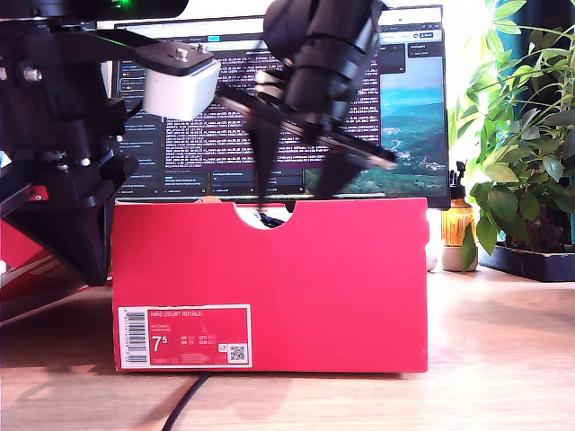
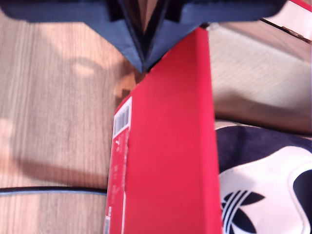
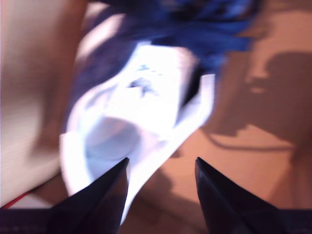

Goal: Pack the blue shoes by picking the first shoe and placing it inside the red shoebox, left side, then picking and rotating the second shoe and placing it in the shoebox

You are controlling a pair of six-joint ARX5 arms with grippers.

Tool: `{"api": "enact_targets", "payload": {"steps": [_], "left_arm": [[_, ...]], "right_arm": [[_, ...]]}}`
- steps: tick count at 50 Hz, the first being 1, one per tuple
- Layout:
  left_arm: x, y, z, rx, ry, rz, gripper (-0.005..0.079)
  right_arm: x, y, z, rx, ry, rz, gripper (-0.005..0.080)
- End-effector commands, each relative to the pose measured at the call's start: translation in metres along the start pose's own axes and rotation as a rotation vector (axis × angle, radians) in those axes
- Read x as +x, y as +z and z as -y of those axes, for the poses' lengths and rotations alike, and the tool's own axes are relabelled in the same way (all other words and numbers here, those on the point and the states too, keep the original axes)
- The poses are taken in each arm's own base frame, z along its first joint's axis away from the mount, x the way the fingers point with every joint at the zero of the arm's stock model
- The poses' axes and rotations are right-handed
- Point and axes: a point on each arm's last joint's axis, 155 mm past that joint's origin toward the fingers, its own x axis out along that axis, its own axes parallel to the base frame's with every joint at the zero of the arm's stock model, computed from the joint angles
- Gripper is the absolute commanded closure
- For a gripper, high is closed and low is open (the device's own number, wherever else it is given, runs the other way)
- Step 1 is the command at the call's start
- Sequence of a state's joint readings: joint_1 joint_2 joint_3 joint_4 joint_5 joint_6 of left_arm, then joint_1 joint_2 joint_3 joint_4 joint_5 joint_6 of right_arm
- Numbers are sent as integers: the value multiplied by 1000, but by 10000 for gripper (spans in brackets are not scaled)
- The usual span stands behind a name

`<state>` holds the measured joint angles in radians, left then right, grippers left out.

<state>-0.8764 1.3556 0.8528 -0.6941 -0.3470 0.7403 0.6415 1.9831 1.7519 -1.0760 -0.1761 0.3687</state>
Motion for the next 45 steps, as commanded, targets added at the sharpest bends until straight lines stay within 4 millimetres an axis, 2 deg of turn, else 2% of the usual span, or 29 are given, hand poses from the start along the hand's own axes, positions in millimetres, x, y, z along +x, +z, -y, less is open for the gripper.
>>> {"api": "enact_targets", "payload": {"steps": [1, 18, 30, 41, 45], "left_arm": [[2, 3, -1, 1, 6, 6, 761], [2, 3, -1, 0, 8, 7, 761], [3, 2, -1, -2, 8, 5, 761], [3, 0, -3, -6, 11, -1, 761], [3, 0, -3, -7, 13, -3, 762]], "right_arm": [[8, -7, 6, 2, -17, -23, 360], [30, -14, 14, 47, -9, -37, 360], [35, 1, -8, 55, 70, 25, 362], [64, -15, -13, 45, 53, -50, 365], [68, -16, -13, 42, 49, -58, 405]]}}
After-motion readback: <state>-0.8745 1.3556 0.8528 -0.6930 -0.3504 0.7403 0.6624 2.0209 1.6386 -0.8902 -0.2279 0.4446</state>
